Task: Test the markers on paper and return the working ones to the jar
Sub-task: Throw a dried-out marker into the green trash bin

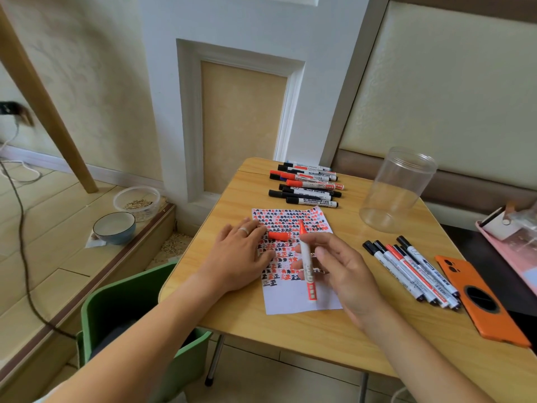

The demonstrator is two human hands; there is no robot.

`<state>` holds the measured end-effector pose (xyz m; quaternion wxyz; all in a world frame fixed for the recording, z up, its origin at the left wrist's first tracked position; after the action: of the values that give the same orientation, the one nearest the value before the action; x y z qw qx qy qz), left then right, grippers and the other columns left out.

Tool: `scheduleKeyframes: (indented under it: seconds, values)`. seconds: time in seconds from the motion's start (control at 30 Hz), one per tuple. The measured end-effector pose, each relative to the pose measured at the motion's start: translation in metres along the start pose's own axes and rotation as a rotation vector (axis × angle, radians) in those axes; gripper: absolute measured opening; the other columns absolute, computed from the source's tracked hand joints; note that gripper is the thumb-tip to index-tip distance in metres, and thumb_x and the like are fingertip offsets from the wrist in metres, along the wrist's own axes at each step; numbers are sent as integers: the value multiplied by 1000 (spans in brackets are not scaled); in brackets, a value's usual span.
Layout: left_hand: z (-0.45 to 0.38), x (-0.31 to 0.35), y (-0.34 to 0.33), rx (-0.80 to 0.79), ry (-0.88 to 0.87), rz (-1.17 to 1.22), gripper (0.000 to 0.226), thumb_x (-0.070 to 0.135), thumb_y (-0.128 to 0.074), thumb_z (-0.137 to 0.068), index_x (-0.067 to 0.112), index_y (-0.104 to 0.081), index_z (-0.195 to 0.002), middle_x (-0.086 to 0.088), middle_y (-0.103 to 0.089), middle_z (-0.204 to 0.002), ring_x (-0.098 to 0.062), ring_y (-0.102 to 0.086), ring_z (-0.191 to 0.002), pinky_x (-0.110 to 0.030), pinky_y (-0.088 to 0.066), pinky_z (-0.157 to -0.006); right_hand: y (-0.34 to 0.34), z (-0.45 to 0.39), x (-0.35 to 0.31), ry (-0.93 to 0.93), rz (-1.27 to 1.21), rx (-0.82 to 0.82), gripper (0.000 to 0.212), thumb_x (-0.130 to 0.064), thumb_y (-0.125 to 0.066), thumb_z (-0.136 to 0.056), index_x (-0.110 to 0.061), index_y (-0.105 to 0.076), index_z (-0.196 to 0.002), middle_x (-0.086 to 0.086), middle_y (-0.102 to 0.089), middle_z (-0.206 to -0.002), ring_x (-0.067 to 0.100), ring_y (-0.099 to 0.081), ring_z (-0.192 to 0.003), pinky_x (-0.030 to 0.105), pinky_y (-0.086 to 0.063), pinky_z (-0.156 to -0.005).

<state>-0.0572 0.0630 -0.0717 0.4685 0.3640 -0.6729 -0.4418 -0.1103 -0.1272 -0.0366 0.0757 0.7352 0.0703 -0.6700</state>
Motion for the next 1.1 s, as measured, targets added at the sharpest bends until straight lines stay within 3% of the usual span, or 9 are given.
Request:
scheduleKeyframes:
  seconds: [0.07, 0.2, 0.27, 0.37, 0.57, 1.1]
  values:
    - [0, 0, 0, -3, 1, -4, 68, 64, -33, -101, 29, -27, -160, 4, -21, -168, -11, -5, -156, -44, 0, -127, -3, -1, 3, -45, -133, -19, 36, 3, -46, -105, -17, -72, -119, 13, -71, -114, 29, -72, -94, 35, -59, -80]
    - [0, 2, 1, -20, 8, -14, 70, 66, -32, -100, 29, -26, -159, 4, -19, -168, -13, -3, -157, -53, 4, -125, -8, -1, 5, -33, -47, -42, 16, -10, -69, -96, -19, -68, -109, 13, -61, -82, 21, -59, -73, 26, -47, -59]
    - [0, 3, 1, -29, 12, -15, 72, 68, -32, -99, 30, -25, -160, 2, -17, -169, -14, -1, -157, -54, 6, -125, -9, 0, 6, -33, 20, -8, 4, -18, -68, -97, -18, -65, -99, 12, -54, -73, 18, -49, -61, 22, -38, -49]
    - [0, 2, 1, -38, 24, -25, 75, 72, -32, -97, 31, -25, -159, -1, -14, -170, -17, 2, -157, -55, 8, -124, -11, 1, 8, -16, 106, 25, 6, -16, -64, -100, -18, -61, -95, 11, -56, -67, 20, -47, -51, 23, -33, -43]
    - [-2, 0, -3, -58, 29, -52, 83, 80, -29, -92, 31, -23, -159, -2, -14, -170, -20, 1, -157, -58, 6, -124, -14, 6, 10, 5, 294, 81, 17, -15, -64, -97, -16, -58, -81, 15, -60, -61, 25, -52, -40, 24, -35, -37]
    - [-2, 1, -3, -64, 25, -89, 84, 80, -27, -92, 30, -22, -159, -2, -14, -170, -21, -1, -157, -58, 4, -124, -21, 6, 12, -14, 375, 61, 18, -15, -65, -98, -13, -56, -82, 13, -61, -59, 20, -50, -36, 23, -34, -37]
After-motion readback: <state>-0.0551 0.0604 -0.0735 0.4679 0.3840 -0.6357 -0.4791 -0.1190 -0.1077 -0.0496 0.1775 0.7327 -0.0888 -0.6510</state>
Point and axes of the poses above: each hand's wrist, its own z-axis away from the middle knuckle, its own y-axis out of the back of the hand, x = y × z, the point moved 7 cm from there along -z, towards the middle knuckle
